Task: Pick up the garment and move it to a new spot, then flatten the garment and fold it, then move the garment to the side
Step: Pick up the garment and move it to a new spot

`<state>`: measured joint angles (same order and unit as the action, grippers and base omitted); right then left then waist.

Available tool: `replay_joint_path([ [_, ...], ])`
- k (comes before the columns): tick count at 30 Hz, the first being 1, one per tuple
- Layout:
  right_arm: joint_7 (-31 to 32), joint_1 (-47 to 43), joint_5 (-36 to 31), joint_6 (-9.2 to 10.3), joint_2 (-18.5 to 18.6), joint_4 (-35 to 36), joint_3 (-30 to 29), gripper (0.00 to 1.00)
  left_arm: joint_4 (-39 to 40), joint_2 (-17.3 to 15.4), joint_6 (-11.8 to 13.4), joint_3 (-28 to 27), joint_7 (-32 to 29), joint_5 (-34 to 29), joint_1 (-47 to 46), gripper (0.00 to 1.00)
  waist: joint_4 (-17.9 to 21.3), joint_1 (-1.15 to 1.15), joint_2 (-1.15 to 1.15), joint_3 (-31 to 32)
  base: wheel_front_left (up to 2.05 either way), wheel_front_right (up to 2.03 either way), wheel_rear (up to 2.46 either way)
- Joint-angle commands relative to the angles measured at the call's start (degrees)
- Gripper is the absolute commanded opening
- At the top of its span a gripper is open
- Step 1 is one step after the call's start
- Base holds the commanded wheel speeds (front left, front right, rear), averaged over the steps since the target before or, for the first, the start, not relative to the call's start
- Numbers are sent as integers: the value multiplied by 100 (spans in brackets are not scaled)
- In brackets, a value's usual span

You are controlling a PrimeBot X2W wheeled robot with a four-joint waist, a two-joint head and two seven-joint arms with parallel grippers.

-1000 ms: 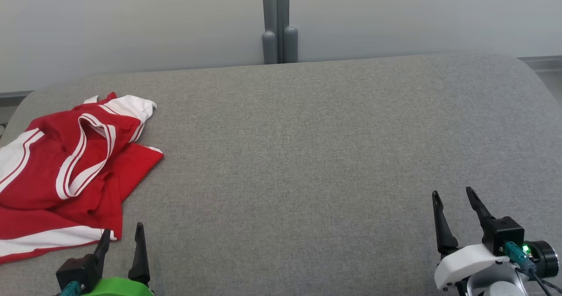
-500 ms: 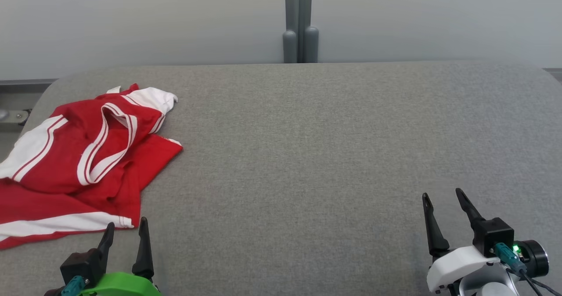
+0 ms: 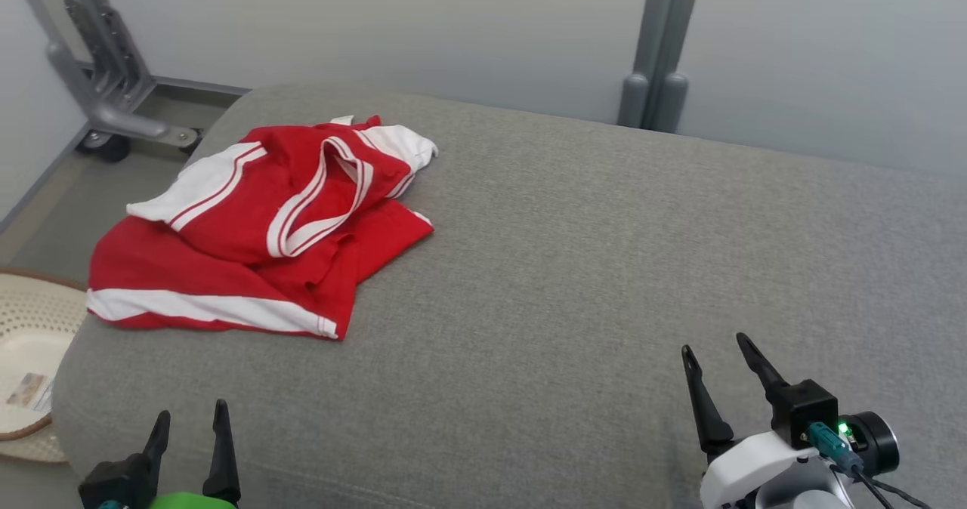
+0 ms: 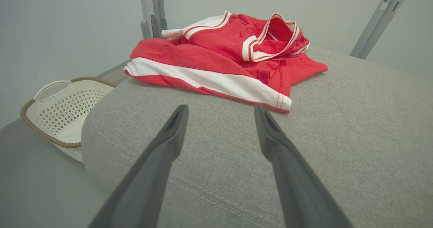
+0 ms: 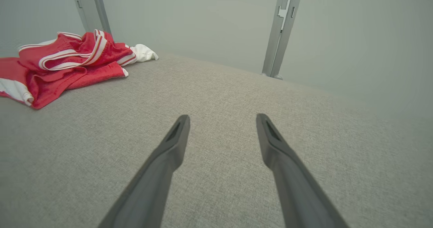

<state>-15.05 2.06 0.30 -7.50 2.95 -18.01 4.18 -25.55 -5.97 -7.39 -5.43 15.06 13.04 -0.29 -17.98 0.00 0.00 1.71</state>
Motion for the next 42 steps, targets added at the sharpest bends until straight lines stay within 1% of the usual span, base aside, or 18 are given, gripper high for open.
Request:
replay_joint_path([
  [1, -21, 55, 41, 2, 11, -18, 46, 100, 17, -27, -11, -53, 16, -16, 83, 100, -471, 0, 0, 76, 0, 0, 0],
  [5, -21, 107, 61, 2, 10, -14, 121, 100, 78, -8, -11, -133, 16, -1, 94, 100, -533, 0, 0, -18, 0, 0, 0],
  [10, -21, 201, 24, 2, 67, 34, 167, 100, 166, 56, -12, -204, 16, 54, -113, 100, -476, 0, 0, -252, 0, 0, 0],
  [13, -21, 329, -27, 2, 163, 100, 183, 100, 242, 90, -12, -171, 16, 132, -454, 100, -392, 0, 0, -578, 0, 0, 0],
  [15, -21, 454, -52, 2, 244, 154, 197, 100, 183, 91, -12, -49, 12, 191, -798, 100, -329, 0, 0, -851, 0, 0, 0],
  [21, -20, 869, -155, 2, 488, 337, 210, 100, -308, -260, -12, 491, -689, 419, -2269, 100, -105, 0, 0, -1725, 0, 0, 0],
  [26, -20, 1208, -230, 2, 620, 517, 304, 100, -943, -585, -12, 737, -1230, 736, -3497, 100, 114, 0, 0, -2368, 0, 0, 0],
  [29, -21, 1351, -262, 2, 660, 627, 347, 100, -1384, -742, -12, 819, -1472, 936, -4067, 100, 247, 0, 0, -2685, 0, 0, 0],
  [31, -21, 1437, -279, 2, 684, 701, 405, 100, -1702, -903, -11, 790, -1540, 995, -4403, 100, 354, 0, 0, -2870, 0, 0, 0],
  [33, -20, 1478, -289, 2, 685, 765, 414, 100, -2001, -989, -11, 779, -1540, 1051, -4674, 100, 453, 0, 0, -3023, 0, 0, 0],
  [38, -21, 1466, -348, 2, 648, 835, 439, 100, -2641, -1140, -11, 750, -1474, 1211, -5213, 100, 640, 0, 0, -3308, 0, 0, 0],
  [40, -19, 1438, -346, 2, 637, 840, 444, 100, -2873, -1113, -11, 675, -1474, 1395, -5402, 100, 681, 0, 0, -3410, 0, 0, 0],
  [42, -7, 1404, -372, 3, 645, 848, 439, 100, -3066, -1189, -11, 709, -1467, 1409, -5575, 100, 717, 0, 0, -3506, 0, 0, 0],
])
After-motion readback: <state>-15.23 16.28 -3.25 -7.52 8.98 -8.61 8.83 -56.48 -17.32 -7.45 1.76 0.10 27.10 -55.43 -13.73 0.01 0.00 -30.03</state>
